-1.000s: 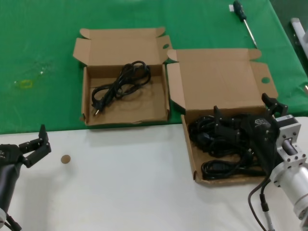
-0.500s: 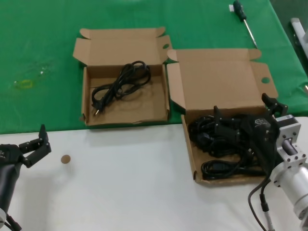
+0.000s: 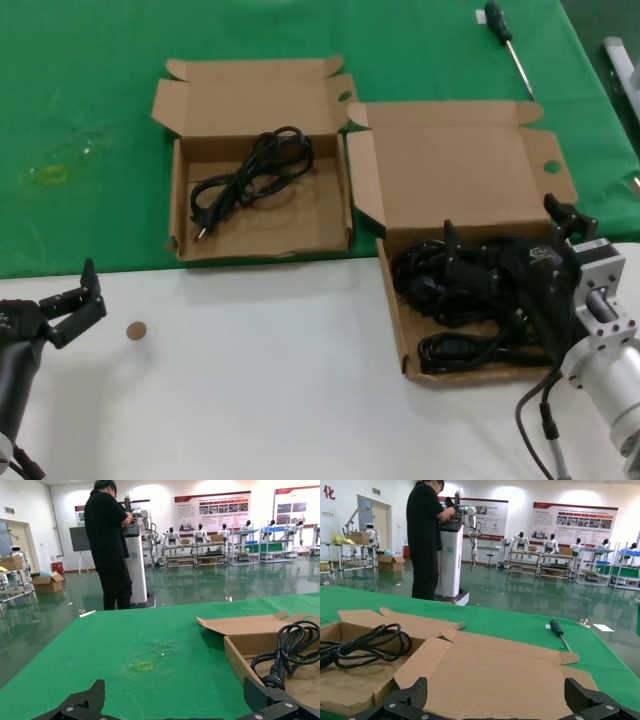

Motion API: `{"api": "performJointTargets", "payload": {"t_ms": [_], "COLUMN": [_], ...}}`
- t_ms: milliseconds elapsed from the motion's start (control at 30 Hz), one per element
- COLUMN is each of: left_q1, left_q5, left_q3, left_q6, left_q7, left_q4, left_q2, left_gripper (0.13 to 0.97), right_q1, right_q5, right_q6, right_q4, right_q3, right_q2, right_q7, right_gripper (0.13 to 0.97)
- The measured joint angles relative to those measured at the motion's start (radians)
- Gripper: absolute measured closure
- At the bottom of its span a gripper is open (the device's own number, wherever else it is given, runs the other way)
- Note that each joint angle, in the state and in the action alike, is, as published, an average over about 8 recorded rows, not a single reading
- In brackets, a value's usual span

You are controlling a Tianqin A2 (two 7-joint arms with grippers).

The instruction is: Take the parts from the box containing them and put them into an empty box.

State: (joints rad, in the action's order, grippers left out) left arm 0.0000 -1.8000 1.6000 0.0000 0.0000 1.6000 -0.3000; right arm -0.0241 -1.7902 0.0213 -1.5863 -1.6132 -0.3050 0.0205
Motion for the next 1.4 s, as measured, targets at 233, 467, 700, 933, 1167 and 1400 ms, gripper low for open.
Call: {"api": "performJointTargets", "payload": {"t_ms": [233, 467, 700, 933, 1167, 1400], "left_q1": [0.000, 0.000, 0.000, 0.000, 0.000, 0.000], "left_q5": [0.000, 0.000, 0.000, 0.000, 0.000, 0.000], "left_q3": [0.000, 0.000, 0.000, 0.000, 0.000, 0.000], "left_q6": [0.000, 0.000, 0.000, 0.000, 0.000, 0.000], "left_q7": [0.000, 0.000, 0.000, 0.000, 0.000, 0.000], "left_q4": [0.000, 0.000, 0.000, 0.000, 0.000, 0.000], "left_q2": [0.000, 0.000, 0.000, 0.000, 0.000, 0.000], "left_gripper": [0.132, 0.132, 0.132, 0.132, 0.132, 0.132], "right_q1": [0.000, 0.000, 0.000, 0.000, 0.000, 0.000], "right_q5": [0.000, 0.000, 0.000, 0.000, 0.000, 0.000], "right_q6": [0.000, 0.000, 0.000, 0.000, 0.000, 0.000], "right_q4": [0.000, 0.000, 0.000, 0.000, 0.000, 0.000], "right_q3": [0.000, 0.000, 0.000, 0.000, 0.000, 0.000], "right_q2": [0.000, 0.000, 0.000, 0.000, 0.000, 0.000], "right_q7": [0.000, 0.000, 0.000, 0.000, 0.000, 0.000], "right_gripper": [0.129, 0.129, 0.129, 0.129, 0.129, 0.129]}}
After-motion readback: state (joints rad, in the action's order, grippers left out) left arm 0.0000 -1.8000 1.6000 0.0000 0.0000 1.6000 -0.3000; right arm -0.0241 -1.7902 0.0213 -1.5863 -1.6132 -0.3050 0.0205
